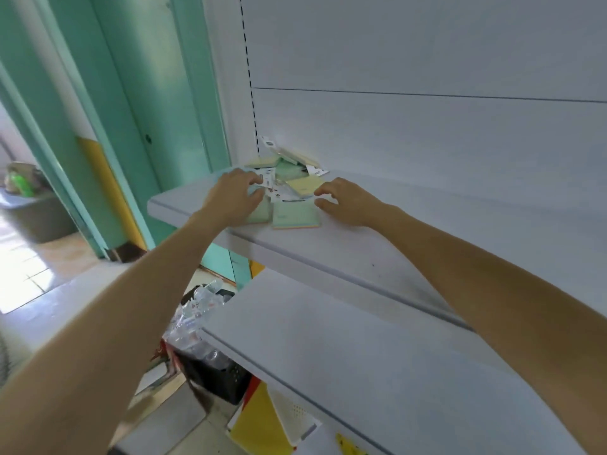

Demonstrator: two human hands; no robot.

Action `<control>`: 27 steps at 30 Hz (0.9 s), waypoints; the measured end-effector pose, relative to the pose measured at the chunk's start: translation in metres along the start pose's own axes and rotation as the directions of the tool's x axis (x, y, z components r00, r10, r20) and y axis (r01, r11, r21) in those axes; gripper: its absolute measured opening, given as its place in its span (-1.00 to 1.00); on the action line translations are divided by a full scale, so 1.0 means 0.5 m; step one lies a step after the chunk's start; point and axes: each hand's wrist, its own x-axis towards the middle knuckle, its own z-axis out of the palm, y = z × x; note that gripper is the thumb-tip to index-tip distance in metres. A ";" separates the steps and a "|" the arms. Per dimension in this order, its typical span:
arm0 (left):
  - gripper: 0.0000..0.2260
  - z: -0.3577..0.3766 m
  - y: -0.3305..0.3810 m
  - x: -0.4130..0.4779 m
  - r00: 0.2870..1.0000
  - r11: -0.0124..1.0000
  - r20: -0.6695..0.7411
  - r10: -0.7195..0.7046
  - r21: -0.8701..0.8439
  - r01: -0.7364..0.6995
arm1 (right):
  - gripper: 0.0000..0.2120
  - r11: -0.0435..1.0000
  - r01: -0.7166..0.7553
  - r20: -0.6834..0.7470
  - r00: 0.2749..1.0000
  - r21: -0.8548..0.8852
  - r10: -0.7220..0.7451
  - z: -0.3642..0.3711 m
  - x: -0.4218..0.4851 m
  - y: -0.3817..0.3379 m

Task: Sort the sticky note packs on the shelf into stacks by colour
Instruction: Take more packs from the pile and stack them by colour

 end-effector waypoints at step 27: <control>-0.70 -0.036 -0.220 0.282 0.864 0.963 0.498 -0.067 -0.195 0.188 | -0.47 0.893 -0.369 -0.202 0.883 0.257 0.423 0.020 0.189 0.020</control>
